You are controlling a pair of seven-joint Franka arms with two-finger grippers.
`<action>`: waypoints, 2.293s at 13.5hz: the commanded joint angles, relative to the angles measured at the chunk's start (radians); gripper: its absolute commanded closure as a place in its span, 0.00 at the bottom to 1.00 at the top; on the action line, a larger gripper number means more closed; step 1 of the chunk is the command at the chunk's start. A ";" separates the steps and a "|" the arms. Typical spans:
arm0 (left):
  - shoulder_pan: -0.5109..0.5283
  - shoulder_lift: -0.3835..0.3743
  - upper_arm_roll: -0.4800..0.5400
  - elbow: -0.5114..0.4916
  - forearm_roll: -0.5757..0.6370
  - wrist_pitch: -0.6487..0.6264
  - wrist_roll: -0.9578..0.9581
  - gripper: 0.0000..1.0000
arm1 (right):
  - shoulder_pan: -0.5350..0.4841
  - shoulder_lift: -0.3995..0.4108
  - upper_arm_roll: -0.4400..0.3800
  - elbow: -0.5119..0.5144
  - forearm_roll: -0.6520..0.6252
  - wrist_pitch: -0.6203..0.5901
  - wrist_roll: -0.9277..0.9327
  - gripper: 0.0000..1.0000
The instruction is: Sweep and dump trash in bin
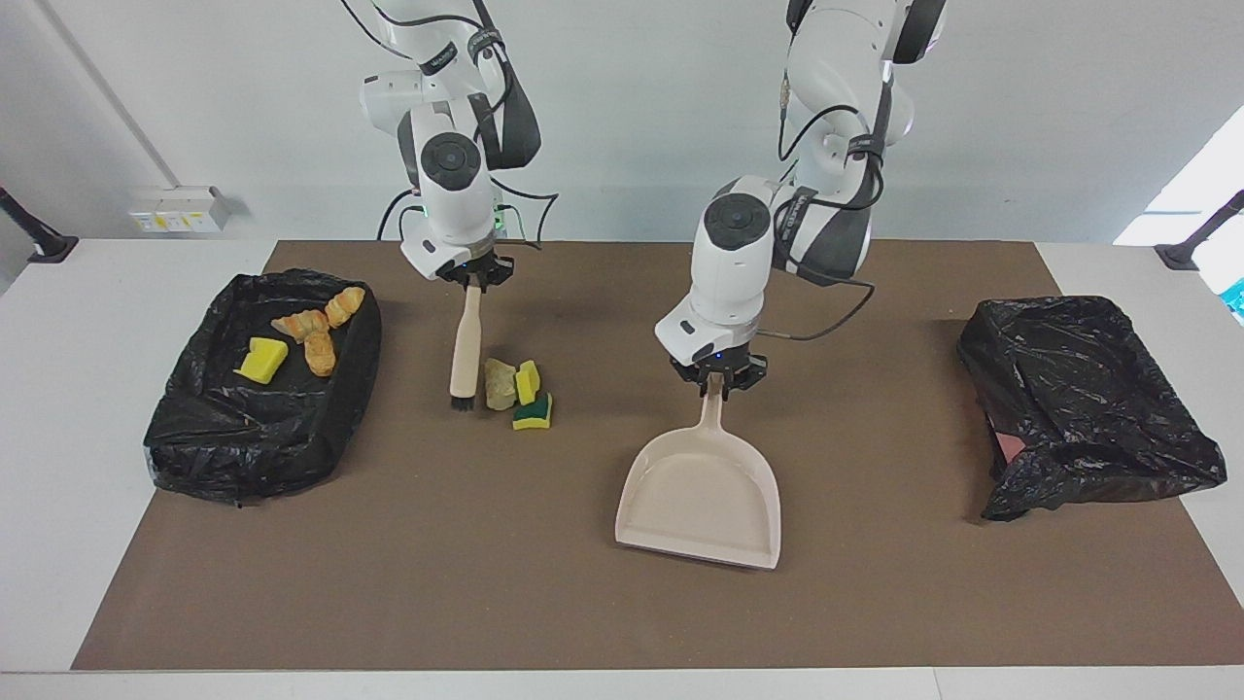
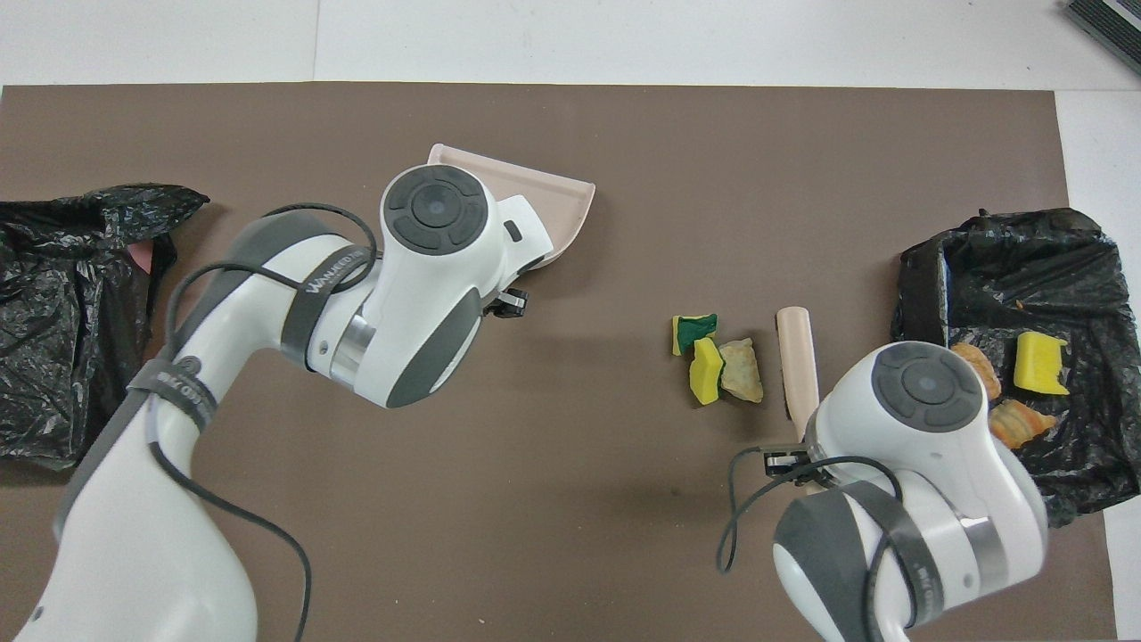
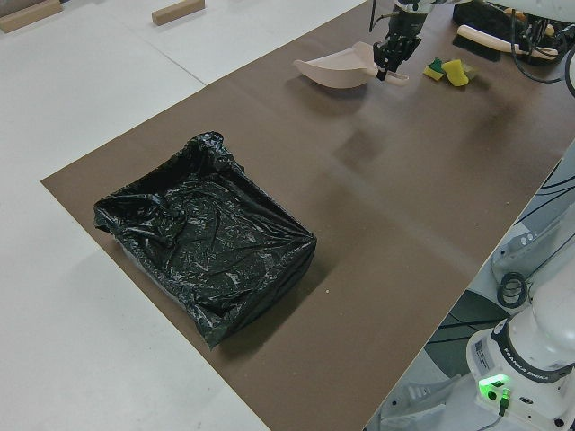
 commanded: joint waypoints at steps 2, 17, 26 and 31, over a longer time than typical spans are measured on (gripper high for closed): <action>0.086 -0.107 -0.001 -0.034 0.018 -0.113 0.352 1.00 | -0.028 -0.071 0.005 -0.045 -0.037 -0.060 -0.032 1.00; 0.146 -0.236 -0.001 -0.341 0.055 0.119 1.286 1.00 | 0.019 0.081 0.014 -0.103 0.096 0.199 -0.028 1.00; -0.021 -0.259 -0.004 -0.467 0.107 0.218 1.008 1.00 | 0.175 0.179 0.014 -0.085 0.282 0.352 -0.019 1.00; -0.036 -0.249 -0.007 -0.502 0.107 0.310 1.000 1.00 | 0.248 0.224 0.017 -0.003 0.551 0.381 -0.092 1.00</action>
